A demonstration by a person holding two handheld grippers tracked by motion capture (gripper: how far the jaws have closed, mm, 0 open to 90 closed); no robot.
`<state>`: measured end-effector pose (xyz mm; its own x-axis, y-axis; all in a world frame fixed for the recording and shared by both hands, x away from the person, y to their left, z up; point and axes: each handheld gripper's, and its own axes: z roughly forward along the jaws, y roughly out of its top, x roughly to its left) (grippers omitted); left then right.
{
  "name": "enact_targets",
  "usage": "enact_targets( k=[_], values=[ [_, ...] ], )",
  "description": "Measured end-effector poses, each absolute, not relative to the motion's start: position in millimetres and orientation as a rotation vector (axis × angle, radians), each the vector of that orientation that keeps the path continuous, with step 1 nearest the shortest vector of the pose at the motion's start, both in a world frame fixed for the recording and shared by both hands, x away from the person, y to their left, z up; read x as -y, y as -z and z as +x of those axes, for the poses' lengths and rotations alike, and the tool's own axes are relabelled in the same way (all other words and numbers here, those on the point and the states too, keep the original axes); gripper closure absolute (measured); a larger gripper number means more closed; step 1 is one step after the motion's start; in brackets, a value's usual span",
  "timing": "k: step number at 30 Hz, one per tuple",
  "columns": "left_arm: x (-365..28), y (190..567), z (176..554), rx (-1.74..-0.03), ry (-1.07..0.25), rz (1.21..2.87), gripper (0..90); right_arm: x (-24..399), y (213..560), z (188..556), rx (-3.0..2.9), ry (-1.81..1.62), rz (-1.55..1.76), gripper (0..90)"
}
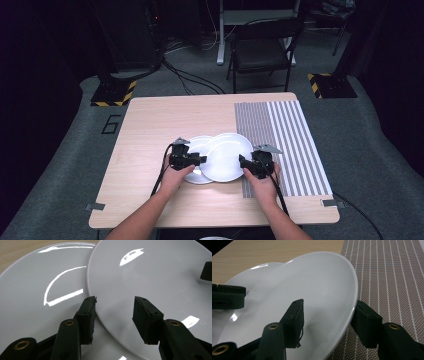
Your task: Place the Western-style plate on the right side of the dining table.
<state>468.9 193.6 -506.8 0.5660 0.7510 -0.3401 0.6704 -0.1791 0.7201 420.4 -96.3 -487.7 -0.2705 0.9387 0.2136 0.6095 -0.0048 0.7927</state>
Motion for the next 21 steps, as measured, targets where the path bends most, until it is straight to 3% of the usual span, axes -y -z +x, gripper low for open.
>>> enact_targets(
  k=[21],
  values=[
    [-191, 509, 467, -1.145, -0.154, 1.905, 51.2, 102, 506, 415, -1.914, -1.196, 1.679, 46.7]
  ],
)
